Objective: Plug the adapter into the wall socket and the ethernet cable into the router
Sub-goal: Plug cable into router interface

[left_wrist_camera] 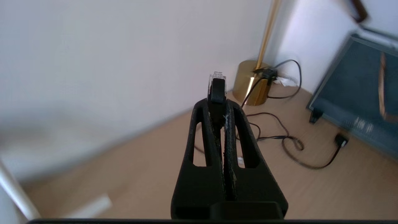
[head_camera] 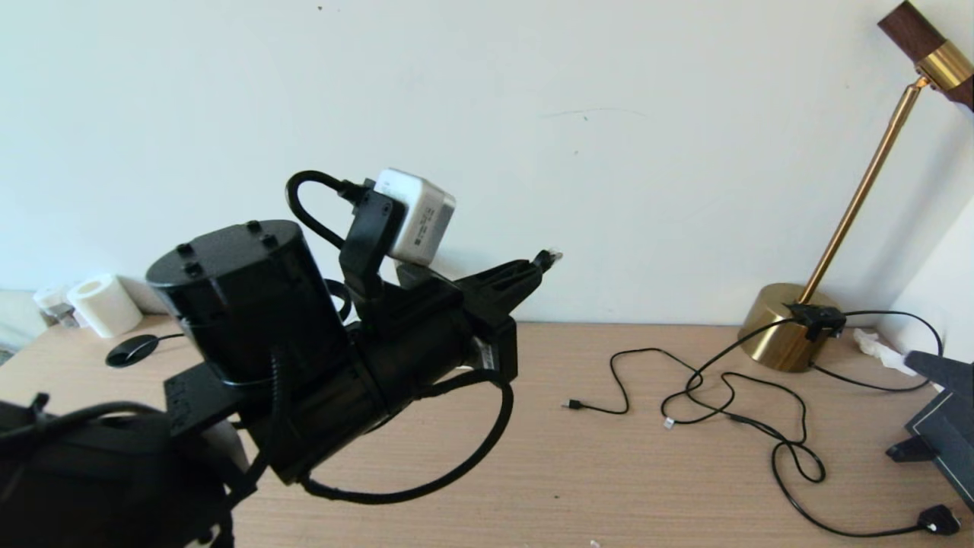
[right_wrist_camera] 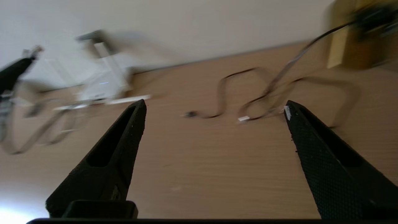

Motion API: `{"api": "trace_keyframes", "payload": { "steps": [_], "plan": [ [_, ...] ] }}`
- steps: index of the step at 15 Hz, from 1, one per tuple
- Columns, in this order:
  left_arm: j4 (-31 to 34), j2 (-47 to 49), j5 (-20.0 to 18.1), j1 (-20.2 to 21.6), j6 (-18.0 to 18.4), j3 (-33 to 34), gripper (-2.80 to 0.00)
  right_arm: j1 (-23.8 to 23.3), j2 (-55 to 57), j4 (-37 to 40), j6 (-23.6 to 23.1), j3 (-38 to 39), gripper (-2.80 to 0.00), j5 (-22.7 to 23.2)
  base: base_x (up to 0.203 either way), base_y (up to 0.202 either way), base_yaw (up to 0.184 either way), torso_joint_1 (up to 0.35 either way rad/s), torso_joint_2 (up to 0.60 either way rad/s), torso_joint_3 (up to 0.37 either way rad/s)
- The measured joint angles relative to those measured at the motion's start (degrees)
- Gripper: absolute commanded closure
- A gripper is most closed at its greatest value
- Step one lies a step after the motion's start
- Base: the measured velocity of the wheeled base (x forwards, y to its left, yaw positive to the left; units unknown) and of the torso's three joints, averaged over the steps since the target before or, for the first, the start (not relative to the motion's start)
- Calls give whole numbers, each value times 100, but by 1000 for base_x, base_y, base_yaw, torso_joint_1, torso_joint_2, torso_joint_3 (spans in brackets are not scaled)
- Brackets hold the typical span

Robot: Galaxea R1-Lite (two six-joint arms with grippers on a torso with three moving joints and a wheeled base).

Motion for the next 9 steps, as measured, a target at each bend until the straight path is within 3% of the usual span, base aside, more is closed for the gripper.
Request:
{"api": "trace_keyframes", "payload": {
  "steps": [2, 3, 6, 9],
  "plan": [
    [411, 18, 690, 30, -1073, -14, 0, -27, -760, 361, -858, 209, -280, -909, 0, 0, 0, 0, 0, 0],
    [482, 35, 1016, 89, -1417, 98, 0, -51, -1116, 731, -1068, 291, -280, -1291, 0, 0, 0, 0, 0, 0],
    [478, 72, 1860, 247, -1596, 728, 0, -399, -2045, 1662, -1499, 970, -280, -1875, 0, 0, 0, 0, 0, 0],
    [334, 77, 2310, 407, -1673, 1614, 0, -670, -2618, 1438, -2047, 2132, -280, -1815, 0, 0, 0, 0, 0, 0]
  ]
}}
